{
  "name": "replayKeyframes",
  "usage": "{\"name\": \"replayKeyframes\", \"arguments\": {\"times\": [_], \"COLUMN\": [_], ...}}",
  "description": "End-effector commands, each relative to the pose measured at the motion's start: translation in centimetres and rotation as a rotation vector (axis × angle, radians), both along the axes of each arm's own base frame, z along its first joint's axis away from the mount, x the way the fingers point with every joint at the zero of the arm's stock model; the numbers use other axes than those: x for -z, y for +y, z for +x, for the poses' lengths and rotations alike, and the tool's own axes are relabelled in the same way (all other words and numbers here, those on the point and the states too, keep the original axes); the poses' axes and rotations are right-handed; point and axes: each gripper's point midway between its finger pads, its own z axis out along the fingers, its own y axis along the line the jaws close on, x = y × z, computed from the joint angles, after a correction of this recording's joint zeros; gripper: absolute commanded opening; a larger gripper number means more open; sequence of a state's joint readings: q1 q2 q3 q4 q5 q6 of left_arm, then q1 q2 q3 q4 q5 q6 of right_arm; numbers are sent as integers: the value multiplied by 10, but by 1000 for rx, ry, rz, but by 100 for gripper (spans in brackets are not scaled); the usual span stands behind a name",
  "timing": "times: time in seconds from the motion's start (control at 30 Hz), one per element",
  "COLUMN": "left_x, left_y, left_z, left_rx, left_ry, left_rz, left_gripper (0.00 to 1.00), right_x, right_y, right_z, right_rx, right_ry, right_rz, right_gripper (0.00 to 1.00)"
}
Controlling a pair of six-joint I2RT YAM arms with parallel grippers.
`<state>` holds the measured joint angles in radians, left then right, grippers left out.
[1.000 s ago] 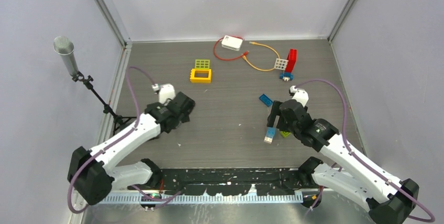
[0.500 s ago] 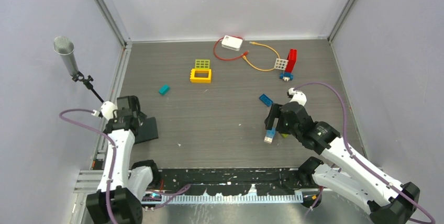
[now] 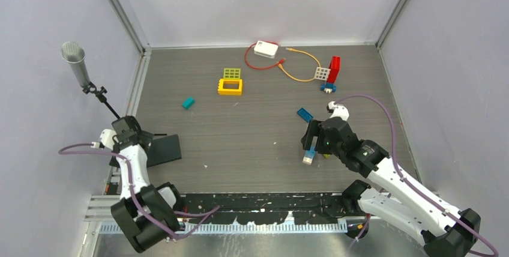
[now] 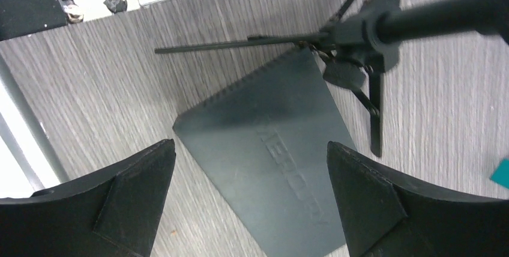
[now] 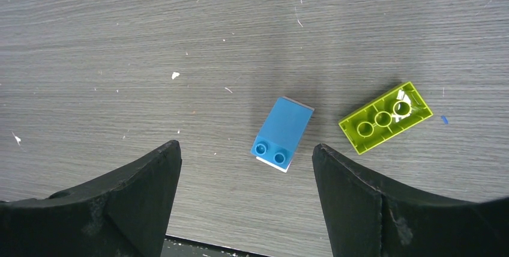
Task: Insert the plug into the switch port
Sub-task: Move the switch port to the center of the board.
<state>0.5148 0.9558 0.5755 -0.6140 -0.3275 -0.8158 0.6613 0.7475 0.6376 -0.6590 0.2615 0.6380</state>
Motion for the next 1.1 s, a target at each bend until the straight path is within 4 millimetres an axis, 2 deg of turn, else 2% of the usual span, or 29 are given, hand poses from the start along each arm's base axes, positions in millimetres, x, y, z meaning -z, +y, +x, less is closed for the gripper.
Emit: {"name": "replayKeyframes", "arguments": {"times": [0.0, 0.13, 0.33, 0.7, 0.9, 1.07], "left_x": [1, 10, 5, 24, 38, 41], "left_y": [19, 27, 33, 30, 17, 4], "left_z": [20, 20, 28, 38, 39, 37], "left_rx": [12, -8, -13, -9, 10, 9], "left_ry": [-73, -107, -162, -176, -170, -221], "left_rz": [-15, -40, -8, -66, -140, -172], "left_gripper": [100, 100, 99, 98, 95, 95], "right_x": [-6, -3, -1, 0, 1, 3], "right_y": [7, 9, 9, 10, 10, 11], "right_z": [4, 6, 7, 8, 9, 10], "right_rx": [-24, -29, -30, -31, -31, -33], "right_ry": [-27, -15, -5, -6, -8, -5], "right_rz": [20, 9, -1, -5, -3, -7], "right_gripper": [84, 84, 84, 84, 84, 84]}}
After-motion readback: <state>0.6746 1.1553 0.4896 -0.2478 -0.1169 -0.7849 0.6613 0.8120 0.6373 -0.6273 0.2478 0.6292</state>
